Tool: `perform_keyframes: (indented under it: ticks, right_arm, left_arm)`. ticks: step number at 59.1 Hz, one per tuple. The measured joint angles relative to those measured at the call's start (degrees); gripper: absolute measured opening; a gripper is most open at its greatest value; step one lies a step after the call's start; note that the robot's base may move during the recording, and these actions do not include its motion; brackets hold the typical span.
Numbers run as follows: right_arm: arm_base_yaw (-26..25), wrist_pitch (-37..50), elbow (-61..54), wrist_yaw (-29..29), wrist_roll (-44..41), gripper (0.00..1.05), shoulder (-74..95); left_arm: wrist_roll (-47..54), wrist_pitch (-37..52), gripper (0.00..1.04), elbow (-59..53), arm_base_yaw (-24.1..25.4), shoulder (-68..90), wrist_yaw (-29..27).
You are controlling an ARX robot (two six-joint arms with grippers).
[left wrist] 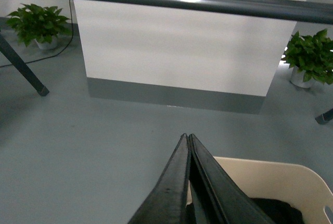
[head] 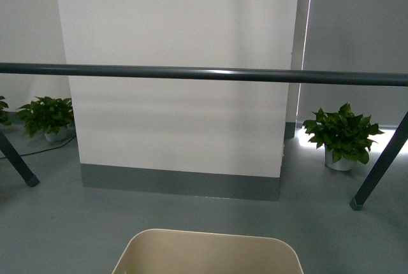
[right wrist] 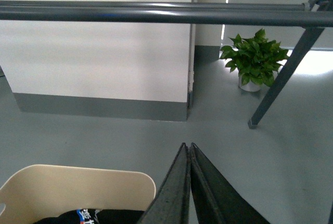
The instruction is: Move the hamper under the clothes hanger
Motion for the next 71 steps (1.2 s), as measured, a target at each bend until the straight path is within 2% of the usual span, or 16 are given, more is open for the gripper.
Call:
perform_keyframes:
  ticks: [16,19,25,54,59,64,71]
  right_arm:
    - [-3.0,0.5,-9.9,-3.0,0.1,0.02,-9.6]
    - [-5.4,-0.1,-11.3,-6.4,0.1,0.02,-11.6]
    - [-7.0,-1.2,-13.2,-6.6,0.1,0.02,-14.4]
    - [-7.1,-10.3,-18.8,-6.8,0.1,0.02,-29.2]
    - [-7.1,-8.9,-21.1,-6.8,0.1,0.02,-30.6]
    - [-7.1,-11.8,-21.3,-6.8,0.1,0.02,-33.2]
    - [-7.1,-16.5,-21.3,-6.8,0.1,0.02,-38.6]
  left_arm:
    - [0.2,1.7,0.03,-11.3,0.0,-9.3,0.1]
    - [0.2,1.7,0.03,-12.6,0.0,-10.8,0.1]
    - [0.2,1.3,0.03,-14.5,0.0,-13.4,0.1]
    - [0.2,-6.4,0.03,-20.9,0.0,-27.4,0.1]
    - [0.3,-8.6,0.03,-21.6,0.0,-30.3,0.1]
    - [0.4,-7.8,0.03,-23.2,0.0,-31.9,0.2]
    - [0.5,-11.6,0.03,-23.3,0.0,-36.2,0.1]
